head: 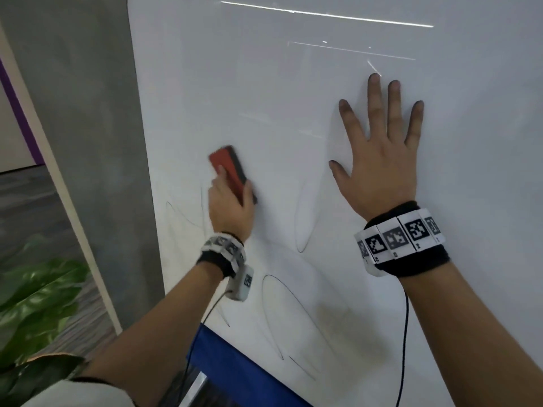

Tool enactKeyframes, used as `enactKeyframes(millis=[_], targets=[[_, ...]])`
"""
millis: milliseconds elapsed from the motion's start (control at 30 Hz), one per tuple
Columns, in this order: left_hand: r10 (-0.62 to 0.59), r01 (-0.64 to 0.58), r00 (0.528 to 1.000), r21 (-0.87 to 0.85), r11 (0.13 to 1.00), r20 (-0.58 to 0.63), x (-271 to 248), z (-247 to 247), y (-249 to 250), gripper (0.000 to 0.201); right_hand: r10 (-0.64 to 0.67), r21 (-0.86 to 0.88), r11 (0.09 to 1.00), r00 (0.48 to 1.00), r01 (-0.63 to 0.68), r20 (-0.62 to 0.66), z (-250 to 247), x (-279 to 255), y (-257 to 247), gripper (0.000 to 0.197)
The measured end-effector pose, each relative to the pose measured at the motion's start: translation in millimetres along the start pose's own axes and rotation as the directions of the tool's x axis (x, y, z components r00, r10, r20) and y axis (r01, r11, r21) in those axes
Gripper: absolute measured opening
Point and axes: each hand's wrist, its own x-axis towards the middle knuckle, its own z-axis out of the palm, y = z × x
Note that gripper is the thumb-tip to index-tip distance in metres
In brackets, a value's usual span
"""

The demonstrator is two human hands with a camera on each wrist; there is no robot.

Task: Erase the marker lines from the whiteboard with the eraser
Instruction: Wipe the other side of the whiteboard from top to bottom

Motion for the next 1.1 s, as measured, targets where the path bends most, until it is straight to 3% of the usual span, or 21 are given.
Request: enactKeyframes(millis=[67, 167, 200, 233, 267, 333, 367, 400, 433, 500, 533, 567, 667, 700, 733, 767, 800, 900, 967, 1033, 1100], targets=[[0.295, -0.299, 0.948, 0.019, 0.954, 0.122, -43.9, 1.9, 11.7, 0.067, 0.004, 0.003, 1.000, 1.000, -0.004, -0.003, 0.1, -0.6, -2.9, 0.086], [0.617, -0.657, 0.730, 0.050, 0.753, 0.293, -62.9, 1.9, 10.2, 0.060, -0.015, 0.035, 0.999, 1.000, 0.015, -0.004, -0.3, -0.9, 3.0, 0.084], [0.642, -0.689, 0.702, 0.067, 0.721, 0.310, -52.0, -1.3, 7.6, 0.057, -0.038, 0.051, 0.998, 0.999, 0.038, -0.006, -1.3, -1.5, 8.5, 0.082], [0.629, -0.677, 0.717, 0.084, 0.731, 0.301, -37.7, -4.5, 3.4, 0.057, -0.062, 0.068, 0.996, 0.998, 0.062, -0.006, -2.8, -2.7, 15.4, 0.079], [0.567, -0.606, 0.780, 0.095, 0.790, 0.265, -22.3, -8.8, -1.3, 0.058, -0.075, 0.084, 0.994, 0.997, 0.076, -0.006, -5.0, -4.8, 22.9, 0.077], [0.274, -0.288, 0.952, 0.099, 0.952, 0.139, 9.8, -18.8, -7.7, 0.065, -0.029, 0.084, 0.996, 0.999, 0.031, -0.023, -12.0, -12.5, 35.4, 0.074], [0.115, -0.122, 0.989, 0.072, 0.990, 0.089, 21.9, -21.7, -8.1, 0.068, 0.034, 0.065, 0.997, 0.999, -0.031, -0.042, -15.6, -18.2, 39.2, 0.073], [0.019, -0.021, 0.998, 0.036, 0.999, 0.061, 28.0, -22.4, -5.0, 0.069, 0.105, 0.043, 0.994, 0.992, -0.102, -0.066, -18.3, -24.6, 41.4, 0.073], [0.016, -0.016, 0.999, 0.013, 1.000, 0.050, 27.4, -20.9, 1.1, 0.070, 0.166, 0.027, 0.986, 0.982, -0.164, -0.089, -19.7, -31.5, 41.9, 0.073], [0.193, -0.193, 0.979, -0.014, 0.981, 0.061, 6.6, -11.8, 20.2, 0.068, 0.216, 0.020, 0.976, 0.970, -0.215, -0.112, -18.1, -43.7, 40.6, 0.072], [0.332, -0.329, 0.939, -0.041, 0.943, 0.095, -13.2, -5.6, 29.4, 0.065, 0.220, 0.023, 0.975, 0.970, -0.219, -0.107, -16.1, -48.0, 39.8, 0.072], [0.481, -0.476, 0.862, -0.072, 0.876, 0.159, -36.5, 0.6, 36.5, 0.061, 0.221, 0.022, 0.975, 0.970, -0.220, -0.099, -13.8, -50.5, 39.3, 0.071], [0.821, -0.834, 0.470, -0.144, 0.533, 0.323, -85.7, 14.5, 38.6, 0.047, 0.228, 0.004, 0.974, 0.971, -0.229, -0.074, -7.8, -55.3, 38.5, 0.071], [0.858, -0.873, 0.394, -0.158, 0.461, 0.329, -85.5, 15.3, 37.2, 0.044, 0.225, 0.005, 0.974, 0.972, -0.225, -0.067, -7.3, -56.0, 39.7, 0.071], [0.874, -0.884, 0.370, -0.170, 0.436, 0.314, -79.0, 15.1, 36.2, 0.043, 0.217, 0.009, 0.976, 0.974, -0.217, -0.061, -7.4, -56.7, 42.0, 0.071], [0.874, -0.877, 0.385, -0.179, 0.447, 0.296, -69.5, 13.9, 36.1, 0.044, 0.206, 0.011, 0.979, 0.977, -0.206, -0.054, -7.9, -57.6, 45.1, 0.071], [0.854, -0.847, 0.445, -0.184, 0.499, 0.270, -59.3, 11.8, 36.8, 0.047, 0.195, 0.013, 0.981, 0.980, -0.194, -0.047, -8.9, -59.0, 48.6, 0.071], [0.586, -0.564, 0.794, -0.164, 0.809, 0.161, -30.9, 2.9, 42.4, 0.061, 0.169, 0.010, 0.986, 0.985, -0.168, -0.039, -10.9, -62.3, 54.7, 0.069], [0.300, -0.283, 0.952, -0.211, 0.936, 0.054, -21.9, 2.6, 47.3, 0.068, 0.171, 0.006, 0.985, 0.984, -0.171, -0.038, -11.0, -64.5, 54.5, 0.069], [0.111, -0.110, 0.994, -0.261, 0.959, -0.008, -29.7, 8.7, 53.3, 0.069, 0.180, 0.011, 0.984, 0.982, -0.180, -0.050, -11.0, -66.7, 51.9, 0.068], [0.135, -0.127, 0.991, -0.240, 0.962, 0.016, -63.4, 18.5, 59.3, 0.067, 0.190, 0.014, 0.982, 0.980, -0.190, -0.054, -10.4, -68.8, 48.2, 0.068]])
